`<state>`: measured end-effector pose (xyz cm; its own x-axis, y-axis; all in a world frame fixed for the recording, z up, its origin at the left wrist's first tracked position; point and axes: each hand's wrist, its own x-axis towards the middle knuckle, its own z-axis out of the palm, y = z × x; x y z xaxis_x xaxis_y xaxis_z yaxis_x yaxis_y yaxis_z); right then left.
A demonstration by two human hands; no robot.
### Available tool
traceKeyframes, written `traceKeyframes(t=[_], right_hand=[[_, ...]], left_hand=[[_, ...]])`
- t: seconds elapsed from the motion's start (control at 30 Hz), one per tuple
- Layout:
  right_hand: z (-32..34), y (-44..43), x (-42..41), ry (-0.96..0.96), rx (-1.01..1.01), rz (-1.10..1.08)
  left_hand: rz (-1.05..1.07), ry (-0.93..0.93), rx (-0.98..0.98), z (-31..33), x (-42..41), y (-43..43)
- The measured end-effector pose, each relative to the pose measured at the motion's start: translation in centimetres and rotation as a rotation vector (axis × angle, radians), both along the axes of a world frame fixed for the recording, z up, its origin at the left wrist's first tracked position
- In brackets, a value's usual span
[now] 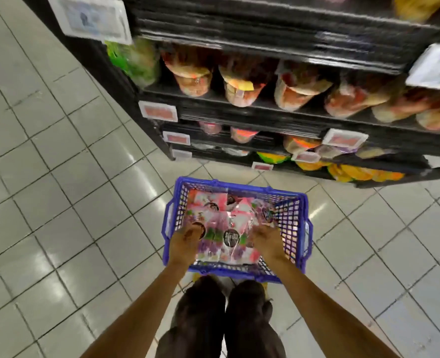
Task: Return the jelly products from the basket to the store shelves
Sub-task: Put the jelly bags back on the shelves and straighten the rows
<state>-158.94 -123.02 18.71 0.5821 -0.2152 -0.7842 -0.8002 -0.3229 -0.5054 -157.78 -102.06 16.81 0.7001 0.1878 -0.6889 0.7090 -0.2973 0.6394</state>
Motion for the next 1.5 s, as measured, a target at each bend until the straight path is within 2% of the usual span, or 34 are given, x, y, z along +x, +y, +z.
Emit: traceKeyframes(t=[0.13,0.23,0.33,0.43,0.53,0.7,0.73,0.8,0.87,1.07,1.2,1.33,1.5], right_hand=[[-10.4,2.8,-0.5,0.085,-0.072,0.040],[-15.9,5.8,-0.6,0.206,-0.145,0.023],[-19.0,6.9,-1.2,0.316,-0.314,-0.028],[-20.6,7.2,-1.7,0.412,-0.334,-0.052],[-21.6,6.2,-1.7,0.435,-0.217,-0.174],[-21.6,3.9,-3.1,0.363,-0.153,0.014],[-21.2,3.6,-3.4,0.321,-0.154,-0.010],[-20.0,2.6,-3.9,0.243,-0.048,-0.239],[-17.8,1.3,-4.0,0.159,0.103,-0.458],[-5.6,-3.5,-3.1,-0.057,0.231,-0.552],[5.6,-6.5,-2.0,-0.135,0.218,-0.482],[17.9,-9.2,-1.0,-0.264,0.259,-0.423],[33.7,-11.5,-0.8,-0.557,0.249,-0.495]], left_hand=[[-0.040,0.169,0.082,-10.8,-0.7,1.4],[-0.109,0.175,0.236,-15.9,-1.0,1.5],[-0.219,0.178,0.340,-19.1,-1.3,1.5],[-0.179,0.201,0.353,-20.8,-1.7,1.4],[-0.300,0.241,0.434,-21.1,-1.7,1.3],[-0.247,0.334,0.394,-20.2,-1.5,1.2],[-0.215,0.317,0.376,-19.7,-1.6,1.0],[-0.133,0.244,0.326,-18.4,-1.8,0.7],[-0.094,0.179,0.270,-16.0,-1.8,0.5],[-0.042,0.212,-0.064,-4.2,0.8,-0.7],[-0.192,0.148,-0.272,8.1,4.4,-1.8],[-0.349,0.015,-0.399,21.7,7.7,-3.2],[-0.349,-0.185,-0.456,36.8,10.1,-5.6]])
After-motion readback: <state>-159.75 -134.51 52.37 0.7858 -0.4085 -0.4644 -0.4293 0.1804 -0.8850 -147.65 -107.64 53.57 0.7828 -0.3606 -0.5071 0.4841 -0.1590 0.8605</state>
